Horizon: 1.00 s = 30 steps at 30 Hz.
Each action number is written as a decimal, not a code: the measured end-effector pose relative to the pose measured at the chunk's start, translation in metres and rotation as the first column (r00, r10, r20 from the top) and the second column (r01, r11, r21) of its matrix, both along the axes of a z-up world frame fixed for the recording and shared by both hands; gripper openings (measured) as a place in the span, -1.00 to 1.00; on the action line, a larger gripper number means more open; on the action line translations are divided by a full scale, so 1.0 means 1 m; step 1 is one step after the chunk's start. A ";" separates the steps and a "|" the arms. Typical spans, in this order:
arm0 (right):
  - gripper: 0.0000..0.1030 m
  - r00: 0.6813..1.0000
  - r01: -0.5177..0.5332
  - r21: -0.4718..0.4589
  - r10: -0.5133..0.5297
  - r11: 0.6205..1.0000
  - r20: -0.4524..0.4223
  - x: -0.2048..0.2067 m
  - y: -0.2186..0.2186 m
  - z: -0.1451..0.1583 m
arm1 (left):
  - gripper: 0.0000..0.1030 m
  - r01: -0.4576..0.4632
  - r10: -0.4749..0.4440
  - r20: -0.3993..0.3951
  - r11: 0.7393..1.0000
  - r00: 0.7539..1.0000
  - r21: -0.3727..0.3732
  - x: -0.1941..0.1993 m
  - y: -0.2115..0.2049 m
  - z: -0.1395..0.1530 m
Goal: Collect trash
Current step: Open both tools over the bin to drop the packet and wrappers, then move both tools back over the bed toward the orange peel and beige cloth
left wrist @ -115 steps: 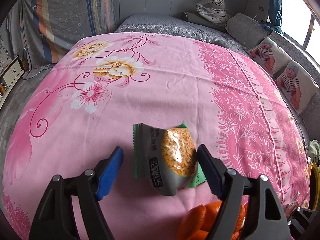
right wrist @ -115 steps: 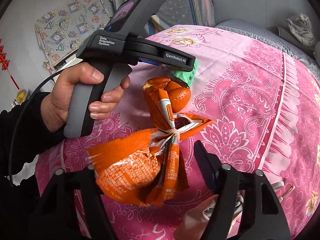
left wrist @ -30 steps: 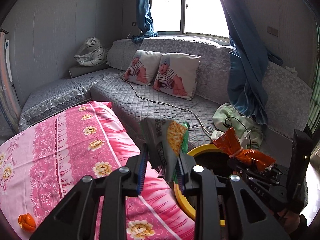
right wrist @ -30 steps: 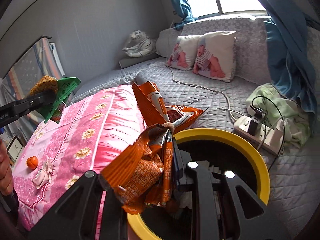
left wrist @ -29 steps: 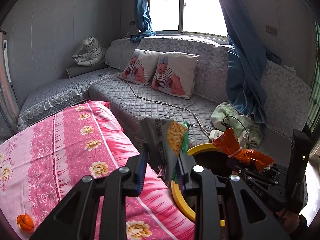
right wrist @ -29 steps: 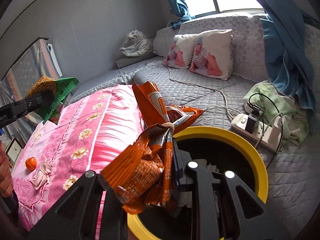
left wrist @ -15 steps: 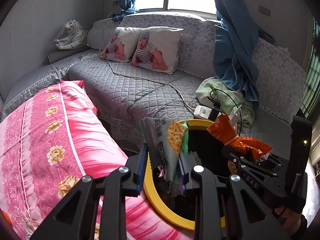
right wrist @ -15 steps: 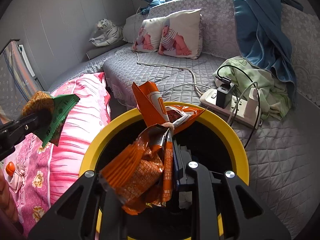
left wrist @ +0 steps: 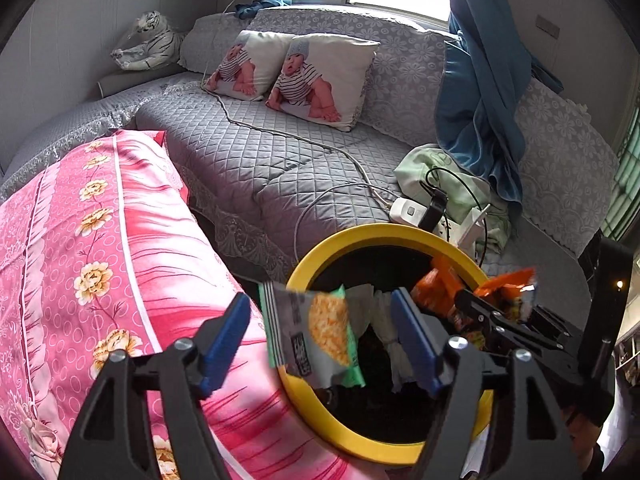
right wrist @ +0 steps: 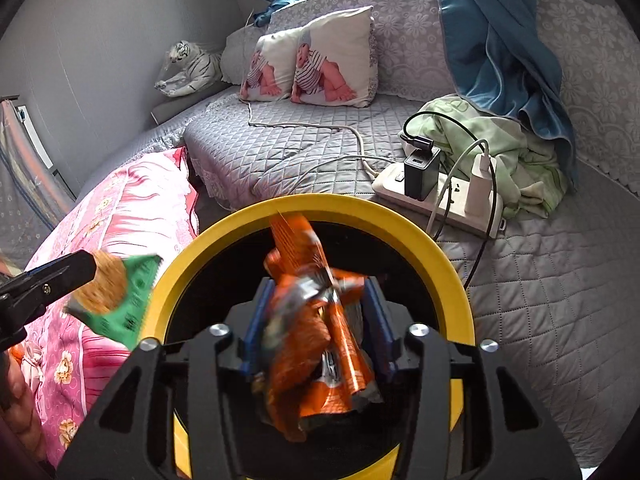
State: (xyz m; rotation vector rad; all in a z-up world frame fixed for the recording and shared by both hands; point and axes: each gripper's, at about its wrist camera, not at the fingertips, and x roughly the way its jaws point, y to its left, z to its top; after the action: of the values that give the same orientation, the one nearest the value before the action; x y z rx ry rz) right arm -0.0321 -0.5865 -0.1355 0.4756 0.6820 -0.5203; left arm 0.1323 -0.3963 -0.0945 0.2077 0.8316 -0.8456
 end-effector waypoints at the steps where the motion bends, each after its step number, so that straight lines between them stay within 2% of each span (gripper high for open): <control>1: -0.02 1.000 0.008 -0.001 -0.008 1.000 -0.002 -0.001 -0.001 0.000 | 0.55 -0.017 0.017 -0.015 1.000 1.000 -0.012 0.004 0.004 0.001; 5: -0.02 1.000 0.029 -0.013 -0.029 0.999 0.003 -0.003 0.000 0.005 | 0.58 -0.072 0.072 -0.013 0.997 0.997 -0.035 0.014 0.024 0.010; 10: -0.02 0.999 -0.007 -0.026 0.008 1.000 0.048 -0.003 0.013 0.020 | 0.64 -0.145 0.148 0.021 0.986 0.989 -0.087 0.026 0.061 0.033; 17: 0.01 0.973 -0.170 -0.071 0.179 0.983 0.149 0.022 0.065 0.051 | 0.67 -0.279 0.293 0.082 0.948 0.952 -0.151 0.042 0.141 0.064; 24: 0.06 0.898 -0.380 -0.111 0.395 0.918 0.195 0.064 0.143 0.075 | 0.69 -0.440 0.462 0.155 0.884 0.873 -0.158 0.055 0.235 0.080; 30: 0.12 0.811 -0.544 -0.106 0.554 0.832 0.186 0.094 0.216 0.078 | 0.72 -0.562 0.577 0.171 0.817 0.799 -0.130 0.064 0.313 0.074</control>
State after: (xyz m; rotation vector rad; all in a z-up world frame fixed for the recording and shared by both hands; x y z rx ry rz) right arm 0.0617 -0.3707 -0.0574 0.2603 0.5667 0.0673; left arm 0.1961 -0.0833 -0.0201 -0.0295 0.6150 -0.2720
